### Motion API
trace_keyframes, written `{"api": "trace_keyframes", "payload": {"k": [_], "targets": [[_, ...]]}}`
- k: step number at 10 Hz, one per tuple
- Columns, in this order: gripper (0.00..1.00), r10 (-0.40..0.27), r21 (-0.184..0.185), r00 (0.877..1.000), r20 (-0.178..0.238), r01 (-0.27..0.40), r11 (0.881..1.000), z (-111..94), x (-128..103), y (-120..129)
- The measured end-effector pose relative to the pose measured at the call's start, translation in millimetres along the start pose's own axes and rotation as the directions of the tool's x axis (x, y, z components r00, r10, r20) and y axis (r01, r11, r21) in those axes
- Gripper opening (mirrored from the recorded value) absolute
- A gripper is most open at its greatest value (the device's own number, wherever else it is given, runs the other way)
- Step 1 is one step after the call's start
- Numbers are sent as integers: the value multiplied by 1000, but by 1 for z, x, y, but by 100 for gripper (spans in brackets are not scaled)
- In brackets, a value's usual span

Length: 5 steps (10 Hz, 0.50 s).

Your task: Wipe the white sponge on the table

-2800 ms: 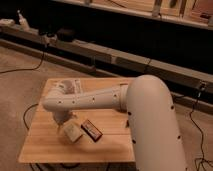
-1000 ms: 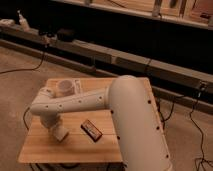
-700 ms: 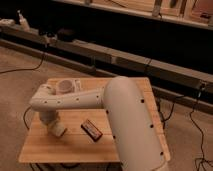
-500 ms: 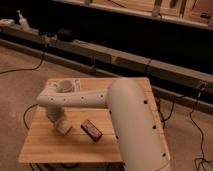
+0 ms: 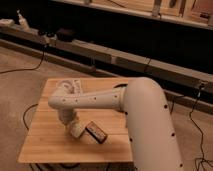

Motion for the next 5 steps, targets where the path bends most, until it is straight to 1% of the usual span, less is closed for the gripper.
{"api": "trace_keyframes", "payload": {"k": [1, 2, 3, 4, 5], "targets": [[26, -13, -6, 1000, 7, 14, 1000, -1, -10, -12], [31, -37, -5, 999, 17, 37, 999, 1, -17, -29], [31, -67, 1, 998, 18, 67, 998, 5, -18, -48], [31, -105, 9, 994, 12, 105, 994, 8, -13, -70], [31, -129, 11, 992, -6, 129, 992, 8, -4, -83]]}}
